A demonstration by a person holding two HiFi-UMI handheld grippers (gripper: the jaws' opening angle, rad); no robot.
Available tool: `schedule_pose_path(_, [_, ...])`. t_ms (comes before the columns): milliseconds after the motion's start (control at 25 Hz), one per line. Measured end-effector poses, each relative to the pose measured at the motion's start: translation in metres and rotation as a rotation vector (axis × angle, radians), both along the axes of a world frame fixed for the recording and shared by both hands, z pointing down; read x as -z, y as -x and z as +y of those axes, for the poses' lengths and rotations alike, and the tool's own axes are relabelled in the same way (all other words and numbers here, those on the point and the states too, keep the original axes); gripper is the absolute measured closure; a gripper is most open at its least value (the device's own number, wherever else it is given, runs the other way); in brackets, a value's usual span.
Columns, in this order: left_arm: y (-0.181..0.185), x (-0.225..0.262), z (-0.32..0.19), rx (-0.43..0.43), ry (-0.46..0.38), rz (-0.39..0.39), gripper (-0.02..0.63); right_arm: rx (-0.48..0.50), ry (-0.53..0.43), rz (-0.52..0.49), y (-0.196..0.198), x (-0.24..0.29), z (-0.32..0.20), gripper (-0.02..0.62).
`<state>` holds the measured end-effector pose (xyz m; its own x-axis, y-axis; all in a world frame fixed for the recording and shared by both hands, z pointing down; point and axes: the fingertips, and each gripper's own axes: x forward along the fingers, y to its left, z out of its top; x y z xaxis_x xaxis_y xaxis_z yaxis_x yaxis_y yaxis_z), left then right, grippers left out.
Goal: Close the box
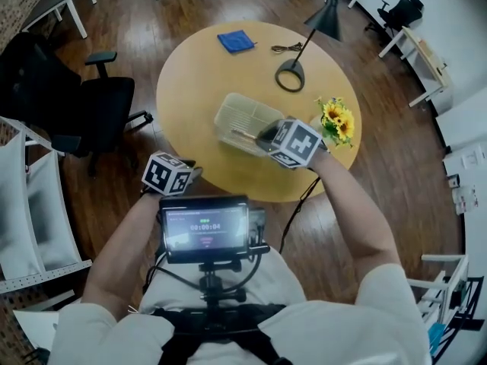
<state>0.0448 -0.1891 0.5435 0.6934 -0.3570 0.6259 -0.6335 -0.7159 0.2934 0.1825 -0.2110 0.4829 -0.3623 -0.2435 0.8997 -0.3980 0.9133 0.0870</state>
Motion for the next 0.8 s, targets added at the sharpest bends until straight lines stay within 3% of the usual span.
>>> schedule_pose_path(600, [-0.013,0.002,0.02,-0.033,0.014,-0.026,0.5,-0.054,0.093,0.136,-0.024,-0.058,-0.047,0.583])
schedule_pose_path(800, [-0.016,0.0,0.024,-0.031,0.013,-0.023,0.5,-0.066,0.108,0.121,-0.022,-0.064,-0.049,0.583])
